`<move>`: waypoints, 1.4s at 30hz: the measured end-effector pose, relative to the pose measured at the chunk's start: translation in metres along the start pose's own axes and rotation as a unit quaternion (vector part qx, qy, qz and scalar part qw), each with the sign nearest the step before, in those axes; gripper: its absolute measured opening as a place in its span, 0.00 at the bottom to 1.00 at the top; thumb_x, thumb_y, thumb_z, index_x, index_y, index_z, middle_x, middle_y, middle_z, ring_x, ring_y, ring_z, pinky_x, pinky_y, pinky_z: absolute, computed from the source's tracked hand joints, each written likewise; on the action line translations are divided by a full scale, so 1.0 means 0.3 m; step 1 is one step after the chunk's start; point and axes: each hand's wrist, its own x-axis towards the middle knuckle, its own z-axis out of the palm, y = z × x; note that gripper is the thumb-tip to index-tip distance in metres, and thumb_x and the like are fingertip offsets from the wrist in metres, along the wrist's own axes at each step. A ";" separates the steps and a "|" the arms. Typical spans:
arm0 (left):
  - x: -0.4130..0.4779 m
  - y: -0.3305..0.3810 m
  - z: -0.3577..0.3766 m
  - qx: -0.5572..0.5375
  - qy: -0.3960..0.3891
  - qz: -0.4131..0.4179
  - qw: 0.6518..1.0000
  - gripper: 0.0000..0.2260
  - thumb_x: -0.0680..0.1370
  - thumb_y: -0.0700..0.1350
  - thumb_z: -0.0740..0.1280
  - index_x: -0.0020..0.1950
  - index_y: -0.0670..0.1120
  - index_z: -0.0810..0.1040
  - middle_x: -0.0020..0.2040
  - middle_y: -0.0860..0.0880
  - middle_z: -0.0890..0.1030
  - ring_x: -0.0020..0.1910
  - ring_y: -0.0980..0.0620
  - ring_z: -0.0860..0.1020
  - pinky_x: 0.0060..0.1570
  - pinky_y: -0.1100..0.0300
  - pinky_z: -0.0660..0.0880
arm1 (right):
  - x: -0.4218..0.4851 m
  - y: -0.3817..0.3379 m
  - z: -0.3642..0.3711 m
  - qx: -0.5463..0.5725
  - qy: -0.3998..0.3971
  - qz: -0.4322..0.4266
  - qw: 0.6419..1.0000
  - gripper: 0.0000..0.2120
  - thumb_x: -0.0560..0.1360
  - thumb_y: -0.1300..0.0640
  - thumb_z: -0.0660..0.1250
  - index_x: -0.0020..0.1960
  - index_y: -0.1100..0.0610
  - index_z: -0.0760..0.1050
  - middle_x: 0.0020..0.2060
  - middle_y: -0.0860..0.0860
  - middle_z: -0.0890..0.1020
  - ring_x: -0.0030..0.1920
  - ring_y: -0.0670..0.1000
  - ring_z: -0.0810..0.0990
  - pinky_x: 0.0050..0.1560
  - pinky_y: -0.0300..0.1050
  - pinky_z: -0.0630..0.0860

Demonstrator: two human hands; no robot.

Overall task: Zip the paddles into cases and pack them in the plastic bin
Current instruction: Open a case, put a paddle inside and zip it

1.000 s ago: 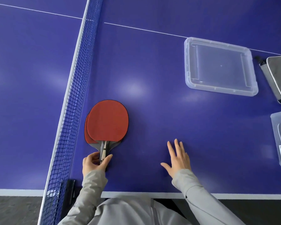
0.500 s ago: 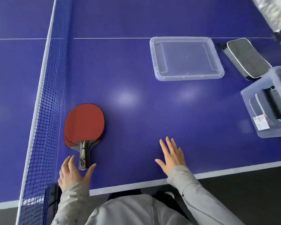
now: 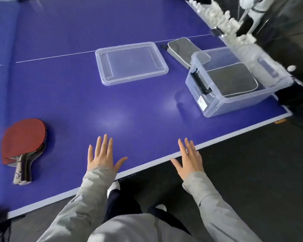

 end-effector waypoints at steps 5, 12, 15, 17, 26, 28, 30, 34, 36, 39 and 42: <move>0.030 0.298 -0.019 0.056 0.003 0.082 0.995 0.55 0.55 0.71 0.15 0.77 0.48 0.39 0.78 0.51 0.39 0.77 0.50 0.38 0.73 0.49 0.38 | -0.039 0.242 -0.097 0.039 0.056 0.072 0.995 0.35 0.78 0.43 0.58 0.77 0.50 0.43 0.78 0.52 0.48 0.78 0.53 0.44 0.75 0.54 0.56; 0.183 0.579 -0.059 0.050 0.026 0.125 0.991 0.41 0.70 0.72 0.36 0.77 0.49 0.38 0.78 0.53 0.40 0.77 0.52 0.39 0.75 0.50 0.41 | 0.096 0.456 -0.238 0.082 0.108 0.112 0.985 0.35 0.78 0.45 0.60 0.77 0.50 0.45 0.78 0.53 0.49 0.78 0.53 0.46 0.74 0.53 0.57; 0.290 0.683 -0.078 0.008 0.037 0.117 0.992 0.53 0.58 0.72 0.18 0.77 0.49 0.41 0.78 0.53 0.41 0.77 0.53 0.40 0.74 0.51 0.41 | 0.216 0.524 -0.312 0.075 0.116 0.112 0.984 0.35 0.78 0.44 0.59 0.77 0.50 0.45 0.78 0.52 0.48 0.78 0.53 0.45 0.75 0.52 0.56; 0.373 0.748 -0.086 -0.029 0.045 0.102 0.993 0.55 0.56 0.72 0.17 0.78 0.49 0.43 0.78 0.53 0.43 0.77 0.53 0.41 0.74 0.52 0.41 | 0.297 0.567 -0.372 0.072 0.123 0.103 0.984 0.34 0.78 0.45 0.60 0.77 0.50 0.46 0.78 0.52 0.50 0.78 0.53 0.46 0.75 0.53 0.56; 0.746 0.988 -0.209 -0.061 0.053 0.081 0.993 0.41 0.70 0.70 0.36 0.77 0.48 0.42 0.79 0.53 0.43 0.77 0.52 0.40 0.74 0.51 0.41 | 0.661 0.697 -0.667 0.054 0.190 0.036 0.980 0.30 0.77 0.49 0.63 0.75 0.56 0.58 0.72 0.57 0.65 0.73 0.57 0.62 0.67 0.56 0.65; 0.834 1.023 -0.247 -0.062 0.063 0.075 0.993 0.38 0.74 0.69 0.43 0.77 0.48 0.42 0.79 0.53 0.45 0.77 0.52 0.41 0.74 0.51 0.42 | 0.755 0.711 -0.708 0.041 0.187 0.025 0.981 0.29 0.77 0.50 0.63 0.75 0.57 0.59 0.71 0.58 0.67 0.71 0.58 0.64 0.67 0.55 0.64; 0.922 1.061 -0.277 -0.072 0.076 0.067 0.992 0.38 0.75 0.68 0.47 0.78 0.48 0.43 0.79 0.52 0.47 0.77 0.52 0.42 0.74 0.51 0.42 | 0.857 0.719 -0.742 0.028 0.184 0.016 0.982 0.29 0.77 0.50 0.64 0.74 0.58 0.61 0.70 0.58 0.69 0.70 0.59 0.65 0.67 0.54 0.63; 1.083 1.144 -0.317 -0.082 0.083 0.053 0.992 0.37 0.76 0.68 0.49 0.78 0.48 0.45 0.79 0.51 0.49 0.77 0.51 0.45 0.74 0.50 0.45 | 1.083 0.728 -0.806 -0.007 0.161 -0.012 0.987 0.28 0.77 0.49 0.64 0.73 0.59 0.63 0.68 0.58 0.72 0.68 0.60 0.67 0.65 0.52 0.62; 1.149 1.188 -0.323 -0.090 0.070 0.036 0.993 0.37 0.76 0.68 0.49 0.78 0.48 0.46 0.79 0.51 0.49 0.77 0.50 0.46 0.74 0.50 0.47 | 1.204 0.731 -0.841 -0.016 0.151 -0.027 0.988 0.27 0.77 0.49 0.63 0.72 0.59 0.64 0.67 0.58 0.72 0.67 0.60 0.68 0.63 0.52 0.62; 1.230 1.254 -0.329 -0.131 0.043 -0.006 0.990 0.36 0.76 0.67 0.51 0.77 0.48 0.49 0.78 0.51 0.55 0.76 0.50 0.54 0.72 0.52 0.53 | 1.394 0.730 -0.901 -0.007 0.141 -0.050 0.989 0.26 0.78 0.49 0.62 0.72 0.59 0.65 0.67 0.57 0.72 0.67 0.60 0.67 0.64 0.55 0.65; 1.290 1.319 -0.332 -0.196 0.003 -0.083 0.977 0.32 0.77 0.66 0.52 0.75 0.49 0.56 0.72 0.50 0.66 0.68 0.47 0.68 0.60 0.52 0.66 | 1.603 0.723 -0.952 -0.038 0.122 -0.072 0.989 0.25 0.78 0.47 0.61 0.71 0.57 0.66 0.67 0.56 0.72 0.67 0.60 0.66 0.63 0.55 0.65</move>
